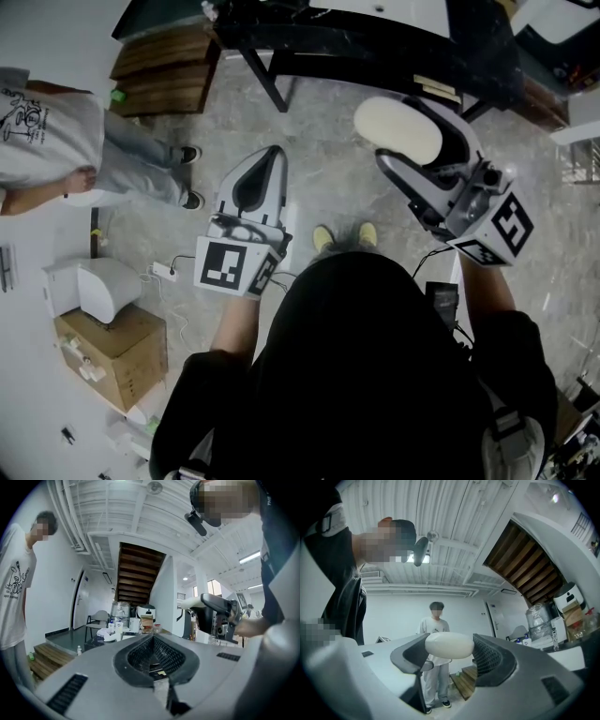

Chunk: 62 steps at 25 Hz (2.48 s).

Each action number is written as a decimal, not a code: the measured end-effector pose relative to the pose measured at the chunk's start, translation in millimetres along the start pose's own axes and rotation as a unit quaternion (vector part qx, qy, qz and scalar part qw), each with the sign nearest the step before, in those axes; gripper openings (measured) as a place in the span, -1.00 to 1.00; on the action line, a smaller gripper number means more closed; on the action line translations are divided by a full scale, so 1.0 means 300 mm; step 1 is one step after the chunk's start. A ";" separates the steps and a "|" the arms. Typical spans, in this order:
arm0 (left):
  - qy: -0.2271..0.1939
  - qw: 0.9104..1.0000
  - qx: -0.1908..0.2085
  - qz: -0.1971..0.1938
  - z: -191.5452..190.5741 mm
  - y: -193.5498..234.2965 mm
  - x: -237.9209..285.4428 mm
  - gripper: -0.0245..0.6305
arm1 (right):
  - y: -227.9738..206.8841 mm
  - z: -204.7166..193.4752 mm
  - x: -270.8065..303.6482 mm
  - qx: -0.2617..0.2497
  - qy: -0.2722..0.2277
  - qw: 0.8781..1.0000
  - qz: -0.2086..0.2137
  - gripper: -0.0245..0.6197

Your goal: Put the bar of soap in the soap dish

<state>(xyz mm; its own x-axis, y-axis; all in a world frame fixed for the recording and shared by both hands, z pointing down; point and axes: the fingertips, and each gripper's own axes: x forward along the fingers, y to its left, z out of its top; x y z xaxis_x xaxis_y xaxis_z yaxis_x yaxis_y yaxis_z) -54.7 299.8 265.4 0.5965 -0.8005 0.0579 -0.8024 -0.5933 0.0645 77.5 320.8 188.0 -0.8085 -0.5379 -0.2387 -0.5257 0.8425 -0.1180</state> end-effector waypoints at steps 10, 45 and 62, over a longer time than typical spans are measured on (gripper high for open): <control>-0.003 1.000 -0.009 -0.002 -0.003 0.103 -0.092 -0.92 | 0.079 -0.034 0.108 -0.010 0.006 1.000 -0.001 -0.05; 0.012 1.000 0.001 0.027 0.016 0.354 0.359 -0.92 | -0.393 -0.068 0.372 0.025 0.000 0.999 0.043 -0.05; 0.018 0.998 0.010 0.051 0.021 0.355 0.518 -0.92 | -0.568 -0.088 0.366 0.024 0.002 0.998 0.062 -0.05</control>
<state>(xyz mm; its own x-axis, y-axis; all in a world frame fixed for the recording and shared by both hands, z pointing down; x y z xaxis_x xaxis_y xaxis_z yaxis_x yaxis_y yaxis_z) -47.5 111.7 275.0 0.5114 -0.8535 0.0999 -0.8591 -0.5104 0.0374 71.3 117.5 207.3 -0.8673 -0.4304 -0.2502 -0.4092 0.9026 -0.1339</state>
